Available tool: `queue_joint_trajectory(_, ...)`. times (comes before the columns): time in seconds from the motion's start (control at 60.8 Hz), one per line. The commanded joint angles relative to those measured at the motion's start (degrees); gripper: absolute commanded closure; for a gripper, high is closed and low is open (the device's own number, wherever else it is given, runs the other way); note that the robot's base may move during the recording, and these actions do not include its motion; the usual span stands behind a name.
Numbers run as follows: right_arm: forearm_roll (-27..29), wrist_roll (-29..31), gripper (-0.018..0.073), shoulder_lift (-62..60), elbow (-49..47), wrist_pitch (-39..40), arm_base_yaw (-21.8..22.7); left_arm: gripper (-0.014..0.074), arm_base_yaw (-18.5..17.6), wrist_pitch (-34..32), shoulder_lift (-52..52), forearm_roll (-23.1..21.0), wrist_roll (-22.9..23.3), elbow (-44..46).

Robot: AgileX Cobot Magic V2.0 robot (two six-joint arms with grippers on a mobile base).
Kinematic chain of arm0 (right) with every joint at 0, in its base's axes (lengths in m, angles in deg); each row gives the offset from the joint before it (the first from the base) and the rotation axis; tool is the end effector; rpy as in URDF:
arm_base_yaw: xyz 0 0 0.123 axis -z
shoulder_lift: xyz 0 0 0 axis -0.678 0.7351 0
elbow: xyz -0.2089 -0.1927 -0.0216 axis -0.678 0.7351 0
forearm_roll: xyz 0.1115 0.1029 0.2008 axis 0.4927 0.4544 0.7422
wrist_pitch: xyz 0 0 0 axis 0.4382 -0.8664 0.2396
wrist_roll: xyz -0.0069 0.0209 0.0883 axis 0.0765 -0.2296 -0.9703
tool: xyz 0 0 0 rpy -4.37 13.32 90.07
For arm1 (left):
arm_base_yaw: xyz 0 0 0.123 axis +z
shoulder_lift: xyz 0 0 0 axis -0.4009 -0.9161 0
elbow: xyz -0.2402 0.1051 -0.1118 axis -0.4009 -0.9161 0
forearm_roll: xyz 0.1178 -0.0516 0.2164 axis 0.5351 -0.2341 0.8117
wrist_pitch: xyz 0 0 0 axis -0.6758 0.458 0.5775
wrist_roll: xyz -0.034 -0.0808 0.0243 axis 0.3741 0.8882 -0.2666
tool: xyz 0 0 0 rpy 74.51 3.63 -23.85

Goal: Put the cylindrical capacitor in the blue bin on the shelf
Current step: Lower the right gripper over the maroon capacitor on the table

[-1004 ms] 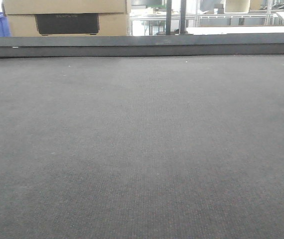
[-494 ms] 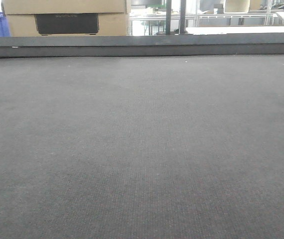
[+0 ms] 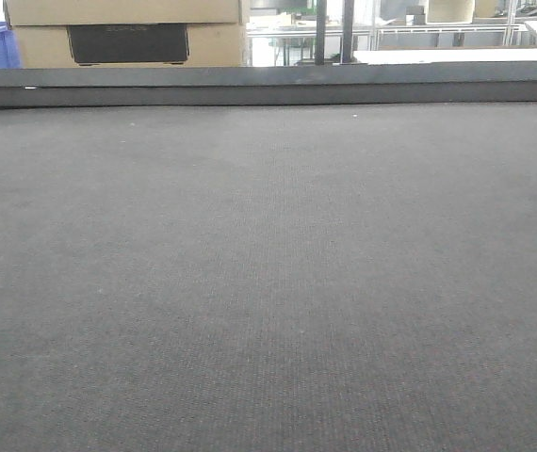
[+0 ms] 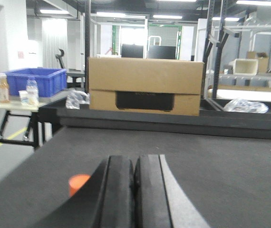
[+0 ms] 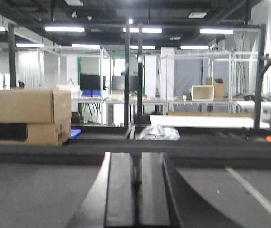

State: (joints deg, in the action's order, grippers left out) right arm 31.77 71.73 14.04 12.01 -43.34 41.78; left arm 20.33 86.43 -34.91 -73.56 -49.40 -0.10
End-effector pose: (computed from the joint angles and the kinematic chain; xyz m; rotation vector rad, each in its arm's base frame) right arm 0.0307 0.0021 0.3109 0.0093 1.2790 0.0703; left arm 0.0401 -0.0003 0.3005 0.0244 1.3968 -0.0290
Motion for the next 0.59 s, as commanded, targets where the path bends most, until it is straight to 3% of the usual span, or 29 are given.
queue_joint_trajectory(0.0, 0.2, -0.2, 0.0715, 4.9, -6.3, -4.7, -0.2, 0.0511, 0.3, 3.2, -3.9, 3.0, -0.1, 4.9)
queue_joint_trajectory(0.066, 0.2, -0.2, 0.0648, 8.6, -9.7, -5.0, -0.2, 0.0402, 0.3, 3.5, -7.1, 3.6, -0.1, 7.9)
queue_joint_trajectory(0.165, 0.2, -0.2, 0.0414, 15.8, -14.0, -5.1, -0.2, 0.0219, 0.3, 3.8, -12.0, 3.6, -0.1, 11.5)
queue_joint_trajectory(0.346, 0.2, -0.2, -0.002, 27.6, -18.2, -4.6, -0.2, 0.0096, 0.3, 3.8, -19.4, 1.9, -0.1, 14.1)
queue_joint_trajectory(0.576, 0.0, -0.2, -0.001, 40.4, -17.8, 0.8, -0.2, 0.002, -2.2, 3.8, -23.7, -3.2, -0.1, 14.4)
